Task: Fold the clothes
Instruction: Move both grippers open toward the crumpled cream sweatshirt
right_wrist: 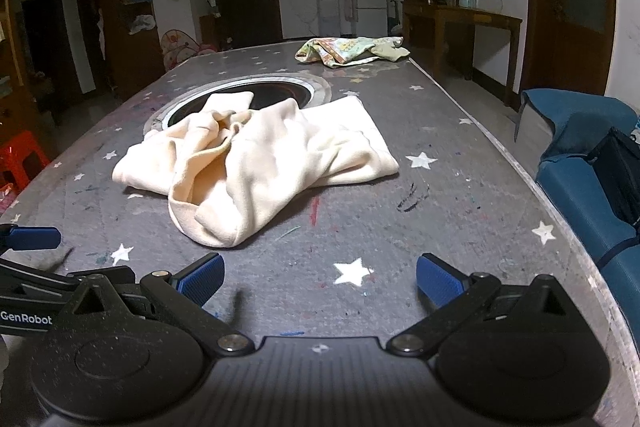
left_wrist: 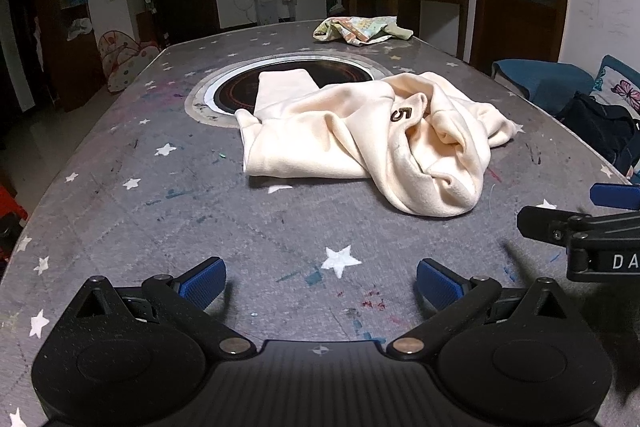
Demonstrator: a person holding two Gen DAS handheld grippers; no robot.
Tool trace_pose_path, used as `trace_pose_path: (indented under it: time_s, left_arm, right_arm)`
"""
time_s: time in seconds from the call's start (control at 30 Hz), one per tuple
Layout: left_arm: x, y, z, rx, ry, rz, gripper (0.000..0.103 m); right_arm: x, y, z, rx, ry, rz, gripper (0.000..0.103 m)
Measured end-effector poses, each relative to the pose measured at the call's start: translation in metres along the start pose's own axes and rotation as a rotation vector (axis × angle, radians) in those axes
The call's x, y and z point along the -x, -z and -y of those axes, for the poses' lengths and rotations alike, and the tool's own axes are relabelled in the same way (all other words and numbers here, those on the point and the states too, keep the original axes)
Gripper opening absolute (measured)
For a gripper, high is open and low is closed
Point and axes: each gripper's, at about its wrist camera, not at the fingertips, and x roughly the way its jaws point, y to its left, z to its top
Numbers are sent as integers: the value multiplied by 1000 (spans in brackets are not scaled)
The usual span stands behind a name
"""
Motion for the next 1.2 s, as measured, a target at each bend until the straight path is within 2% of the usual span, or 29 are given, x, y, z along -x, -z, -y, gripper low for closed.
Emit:
trace_pose_path:
  time_s: [1.2]
  left_arm:
    - [0,-20,-9,-12,-17,25,103]
  right_arm:
    - [-4,-23,-16,45,-21,25,103]
